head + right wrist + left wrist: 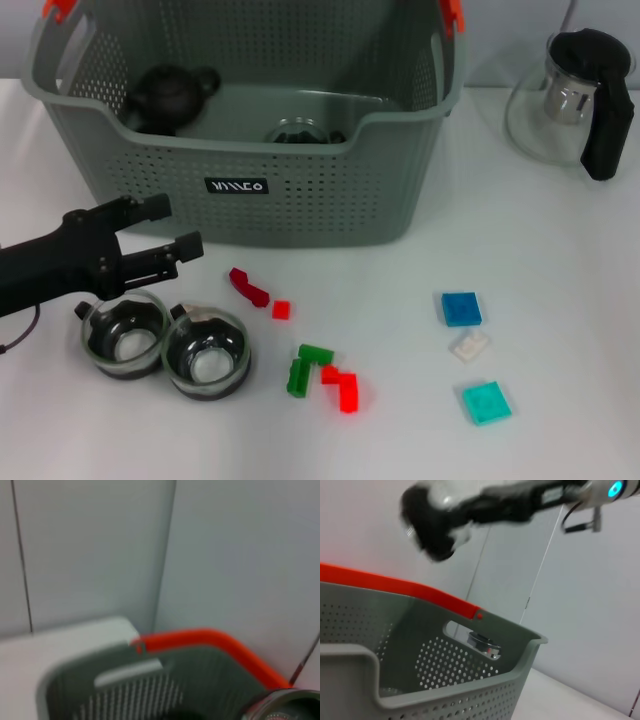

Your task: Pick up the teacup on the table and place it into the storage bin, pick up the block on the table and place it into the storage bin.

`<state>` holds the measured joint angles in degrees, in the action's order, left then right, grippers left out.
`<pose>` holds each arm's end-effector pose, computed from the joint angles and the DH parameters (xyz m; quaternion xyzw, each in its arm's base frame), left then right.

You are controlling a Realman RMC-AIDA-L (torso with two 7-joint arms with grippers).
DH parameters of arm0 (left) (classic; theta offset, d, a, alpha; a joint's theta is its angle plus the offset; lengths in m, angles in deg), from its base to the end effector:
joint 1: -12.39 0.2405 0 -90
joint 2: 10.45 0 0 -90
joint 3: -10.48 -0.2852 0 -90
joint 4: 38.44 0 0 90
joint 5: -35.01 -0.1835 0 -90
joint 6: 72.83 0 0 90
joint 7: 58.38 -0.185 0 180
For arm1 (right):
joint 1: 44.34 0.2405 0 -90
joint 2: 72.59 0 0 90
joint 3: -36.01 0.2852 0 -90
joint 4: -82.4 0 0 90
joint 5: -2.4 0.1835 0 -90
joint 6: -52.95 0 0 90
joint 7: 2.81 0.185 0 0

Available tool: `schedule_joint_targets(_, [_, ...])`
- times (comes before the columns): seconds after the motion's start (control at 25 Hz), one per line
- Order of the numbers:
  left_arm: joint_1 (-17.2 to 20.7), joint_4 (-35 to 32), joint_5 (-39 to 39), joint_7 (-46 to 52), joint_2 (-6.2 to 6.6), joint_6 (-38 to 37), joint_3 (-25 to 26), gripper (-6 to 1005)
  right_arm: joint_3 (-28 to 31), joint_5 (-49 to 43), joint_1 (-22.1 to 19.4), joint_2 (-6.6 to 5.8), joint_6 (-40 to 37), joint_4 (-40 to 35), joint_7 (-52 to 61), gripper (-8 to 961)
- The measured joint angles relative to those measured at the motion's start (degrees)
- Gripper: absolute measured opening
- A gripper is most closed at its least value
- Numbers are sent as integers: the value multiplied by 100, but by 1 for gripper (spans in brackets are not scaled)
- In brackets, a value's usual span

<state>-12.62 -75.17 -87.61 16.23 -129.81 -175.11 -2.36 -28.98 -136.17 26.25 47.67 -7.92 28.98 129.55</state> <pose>-0.2875 0.2999 -0.0071 -0.8811 -0.2686 -0.3382 0.1925 -0.0179 0.4874 -0.0643 -0.9596 0.1043 0.0713 0.2514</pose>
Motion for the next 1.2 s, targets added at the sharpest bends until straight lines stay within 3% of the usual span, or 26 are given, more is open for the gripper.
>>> schedule_joint_targets(0.24, [19, 0, -6, 2, 0, 9, 1, 841, -1058, -331, 539, 22, 1247, 1513, 34, 55])
schedule_joint_targets(0.4, [23, 0, -25, 1, 0, 26, 0, 841, -1264, -332, 742, 42, 1927, 2189, 94, 55])
schedule_joint_targets(1.2, [24, 35, -43, 2, -9, 64, -12, 842, -2028, 31, 729, 86, 2093, 2909, 74, 105])
